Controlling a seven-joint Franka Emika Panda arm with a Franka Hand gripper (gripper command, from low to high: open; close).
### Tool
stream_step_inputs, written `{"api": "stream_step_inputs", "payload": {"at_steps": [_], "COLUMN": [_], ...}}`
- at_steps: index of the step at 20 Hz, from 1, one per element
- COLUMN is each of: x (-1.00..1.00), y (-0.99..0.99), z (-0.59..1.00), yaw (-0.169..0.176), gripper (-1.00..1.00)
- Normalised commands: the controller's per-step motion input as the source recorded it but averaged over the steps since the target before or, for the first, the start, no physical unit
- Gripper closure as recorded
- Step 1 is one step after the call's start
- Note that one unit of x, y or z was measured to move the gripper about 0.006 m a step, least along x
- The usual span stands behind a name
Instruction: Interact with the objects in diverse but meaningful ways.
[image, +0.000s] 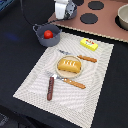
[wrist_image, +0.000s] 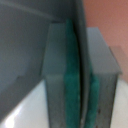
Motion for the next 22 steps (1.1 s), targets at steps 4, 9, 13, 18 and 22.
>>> {"api": "stream_step_inputs", "payload": {"at_steps": [4, 9, 13, 18, 22], "x": [-0.45, 0.17, 0.49, 0.37, -0.18], "y": [0.46, -0.25, -0.65, -0.54, 0.07], "z": [-0.24, 0.0, 0.08, 0.01, -0.38], "yaw": [0.04, -0.021, -0.074, -0.079, -0.004], "gripper": [1.0, 1.0, 1.0, 1.0, 1.0]}}
